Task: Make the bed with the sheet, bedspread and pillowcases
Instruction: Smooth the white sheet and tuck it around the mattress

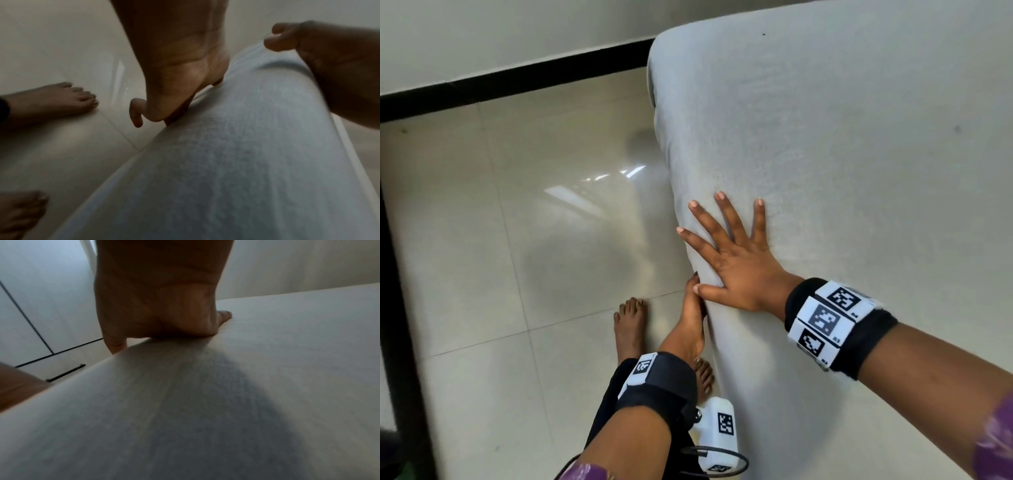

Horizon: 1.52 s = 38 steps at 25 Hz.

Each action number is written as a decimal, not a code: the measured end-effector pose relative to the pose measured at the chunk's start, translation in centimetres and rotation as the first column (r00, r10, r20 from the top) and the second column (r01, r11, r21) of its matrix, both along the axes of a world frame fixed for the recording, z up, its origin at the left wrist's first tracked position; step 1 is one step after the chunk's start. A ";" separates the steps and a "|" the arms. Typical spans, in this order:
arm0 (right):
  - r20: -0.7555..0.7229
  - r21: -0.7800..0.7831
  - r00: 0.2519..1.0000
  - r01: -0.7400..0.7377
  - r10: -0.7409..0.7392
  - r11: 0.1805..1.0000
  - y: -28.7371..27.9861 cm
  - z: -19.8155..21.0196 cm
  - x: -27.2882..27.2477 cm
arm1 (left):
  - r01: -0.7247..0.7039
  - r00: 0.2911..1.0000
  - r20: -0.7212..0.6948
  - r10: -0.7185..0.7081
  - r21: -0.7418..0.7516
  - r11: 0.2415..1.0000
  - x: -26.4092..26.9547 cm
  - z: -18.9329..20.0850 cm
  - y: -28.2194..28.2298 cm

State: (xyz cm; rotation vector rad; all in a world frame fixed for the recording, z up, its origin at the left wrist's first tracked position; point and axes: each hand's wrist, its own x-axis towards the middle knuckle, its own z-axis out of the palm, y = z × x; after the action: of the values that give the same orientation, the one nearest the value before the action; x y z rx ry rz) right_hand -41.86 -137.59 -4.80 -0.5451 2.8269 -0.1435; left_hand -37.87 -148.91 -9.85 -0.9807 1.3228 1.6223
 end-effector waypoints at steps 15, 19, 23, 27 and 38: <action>0.082 0.042 0.911 0.402 -0.404 0.915 -1.9 0.4 6.7 | 0.047 0.994 0.100 -0.038 -0.088 0.995 4.0 0.6 -0.2; 0.075 0.089 0.916 0.388 -0.395 0.917 -2.0 0.4 6.5 | 0.187 0.982 0.032 -0.184 -0.111 0.976 2.4 -1.4 -0.9; 0.165 0.026 0.910 0.382 -0.381 0.924 -1.4 1.8 4.5 | 0.401 0.895 -0.032 -0.445 -0.376 0.835 -0.1 -2.6 -1.6; 0.162 -0.012 0.913 0.380 -0.373 0.925 0.3 3.8 -1.8 | 0.088 0.972 -0.166 -0.166 -0.401 0.912 -8.0 0.1 -1.0; 0.181 -0.044 0.888 0.438 -0.424 0.898 2.2 2.9 -14.3 | -0.034 0.953 -0.302 0.020 -0.040 0.999 -28.1 1.0 1.7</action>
State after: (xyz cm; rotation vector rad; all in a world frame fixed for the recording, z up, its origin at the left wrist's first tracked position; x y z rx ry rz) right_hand -56.13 -135.37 -1.92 0.0916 2.7365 -0.3732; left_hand -65.96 -147.22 -8.88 -0.8005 1.5603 1.8242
